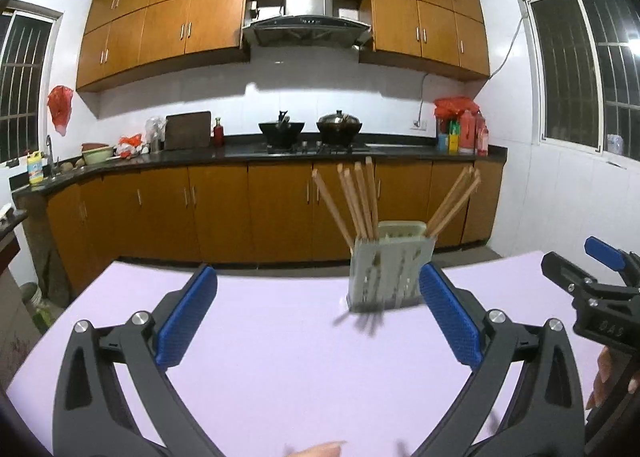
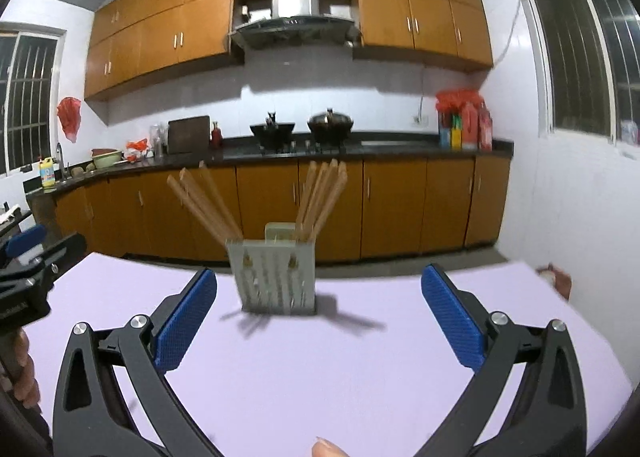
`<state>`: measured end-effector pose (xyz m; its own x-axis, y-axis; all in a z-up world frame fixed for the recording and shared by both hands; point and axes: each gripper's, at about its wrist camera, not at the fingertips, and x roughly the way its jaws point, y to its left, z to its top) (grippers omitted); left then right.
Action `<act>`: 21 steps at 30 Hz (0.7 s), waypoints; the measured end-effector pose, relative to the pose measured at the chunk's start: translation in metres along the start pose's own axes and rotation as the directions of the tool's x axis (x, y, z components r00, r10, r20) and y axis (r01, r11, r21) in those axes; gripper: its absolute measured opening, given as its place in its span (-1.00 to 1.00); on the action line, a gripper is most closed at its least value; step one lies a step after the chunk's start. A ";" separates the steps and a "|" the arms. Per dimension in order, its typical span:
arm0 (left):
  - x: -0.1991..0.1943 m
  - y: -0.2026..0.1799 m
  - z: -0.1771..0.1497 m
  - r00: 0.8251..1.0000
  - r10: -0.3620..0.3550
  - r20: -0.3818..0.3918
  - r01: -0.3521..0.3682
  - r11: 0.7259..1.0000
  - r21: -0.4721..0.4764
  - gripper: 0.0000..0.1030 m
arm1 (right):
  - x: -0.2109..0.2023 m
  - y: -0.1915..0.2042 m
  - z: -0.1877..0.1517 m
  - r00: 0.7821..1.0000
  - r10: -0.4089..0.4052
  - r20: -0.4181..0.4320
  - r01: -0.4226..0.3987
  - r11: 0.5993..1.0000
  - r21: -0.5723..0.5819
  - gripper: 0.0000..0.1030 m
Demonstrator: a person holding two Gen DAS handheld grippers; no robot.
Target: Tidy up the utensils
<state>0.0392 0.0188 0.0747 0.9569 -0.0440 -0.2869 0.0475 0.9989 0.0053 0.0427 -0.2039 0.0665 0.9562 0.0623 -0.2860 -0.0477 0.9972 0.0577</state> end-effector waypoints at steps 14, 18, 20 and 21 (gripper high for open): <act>-0.004 -0.014 -0.061 0.998 -0.004 -0.062 0.005 1.000 0.023 0.92 | -0.015 -0.006 -0.049 0.998 -0.027 -0.062 0.029 0.999 0.021 0.97; 0.000 -0.013 -0.065 0.997 -0.008 -0.083 0.008 1.000 0.002 0.92 | -0.013 -0.005 -0.055 0.997 -0.023 -0.080 0.026 0.999 0.031 0.97; 0.002 -0.012 -0.067 0.995 -0.012 -0.099 0.010 1.000 -0.018 0.92 | -0.012 -0.004 -0.057 0.996 -0.025 -0.083 0.028 0.999 0.029 0.97; 0.002 -0.011 -0.068 0.994 -0.014 -0.105 0.011 1.000 -0.024 0.92 | -0.012 -0.003 -0.058 0.996 -0.025 -0.085 0.028 0.999 0.027 0.97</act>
<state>0.0217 0.0088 0.0093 0.9210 -0.0556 -0.3856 0.0514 0.9985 -0.0212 0.0151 -0.2054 0.0146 0.9291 0.0402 -0.3676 -0.0134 0.9971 0.0752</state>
